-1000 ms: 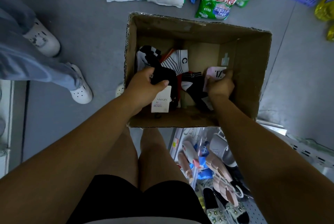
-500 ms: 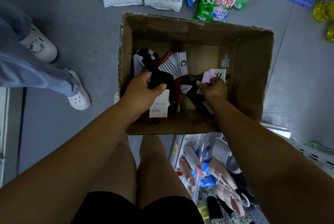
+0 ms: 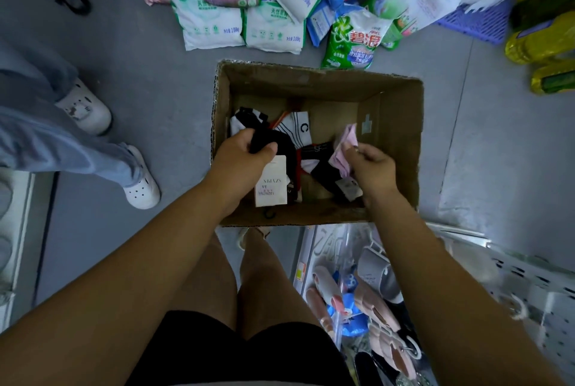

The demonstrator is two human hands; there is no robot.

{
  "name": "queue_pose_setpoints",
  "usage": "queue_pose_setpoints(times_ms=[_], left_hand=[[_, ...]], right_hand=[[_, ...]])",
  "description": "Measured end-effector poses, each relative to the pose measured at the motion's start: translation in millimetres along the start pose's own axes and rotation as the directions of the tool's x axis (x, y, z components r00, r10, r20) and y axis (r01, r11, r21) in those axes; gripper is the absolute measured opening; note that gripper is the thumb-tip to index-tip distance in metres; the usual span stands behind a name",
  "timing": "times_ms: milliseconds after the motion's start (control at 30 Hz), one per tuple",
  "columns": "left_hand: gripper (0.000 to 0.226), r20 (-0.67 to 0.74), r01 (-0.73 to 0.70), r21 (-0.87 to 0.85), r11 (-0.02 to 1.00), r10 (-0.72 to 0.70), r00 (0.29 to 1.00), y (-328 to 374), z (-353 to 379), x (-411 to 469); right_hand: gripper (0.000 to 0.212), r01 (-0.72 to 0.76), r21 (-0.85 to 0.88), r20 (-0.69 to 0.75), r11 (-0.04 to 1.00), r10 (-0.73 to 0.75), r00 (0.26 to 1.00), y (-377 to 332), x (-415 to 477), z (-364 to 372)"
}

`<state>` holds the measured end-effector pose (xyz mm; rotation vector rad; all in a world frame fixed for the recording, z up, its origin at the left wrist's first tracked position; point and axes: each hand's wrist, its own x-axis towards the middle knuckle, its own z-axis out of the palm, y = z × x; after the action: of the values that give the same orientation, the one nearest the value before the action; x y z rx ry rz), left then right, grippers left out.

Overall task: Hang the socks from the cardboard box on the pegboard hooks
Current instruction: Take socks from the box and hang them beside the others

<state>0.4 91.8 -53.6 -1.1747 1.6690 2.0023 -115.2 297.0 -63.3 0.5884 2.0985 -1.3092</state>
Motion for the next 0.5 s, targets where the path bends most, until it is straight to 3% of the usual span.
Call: queue_pose_setpoints(times_ms=[200, 333, 433, 500], left_hand=[[0.017, 0.059, 0.077, -0.145, 0.986, -0.069, 0.996, 47, 6, -41], [0.052, 0.216, 0.17, -0.257, 0.951, -0.115, 0.97, 69, 6, -71], [0.041, 0.275, 0.088, -0.155, 0.984, -0.043, 0.961, 75, 2, -92], [0.031, 0.286, 0.026, -0.087, 0.996, 0.0, 0.958, 81, -5, -102]], right_hand=[[0.021, 0.334, -0.086, 0.19, 0.939, -0.314, 0.93, -45, -105, -20], [0.033, 0.477, -0.16, 0.316, 0.864, -0.413, 0.854, -49, -155, -13], [0.037, 0.537, -0.241, 0.278, 0.808, -0.473, 0.836, -46, -186, -8], [0.027, 0.499, -0.124, 0.168, 0.857, -0.478, 0.862, -40, -205, -5]])
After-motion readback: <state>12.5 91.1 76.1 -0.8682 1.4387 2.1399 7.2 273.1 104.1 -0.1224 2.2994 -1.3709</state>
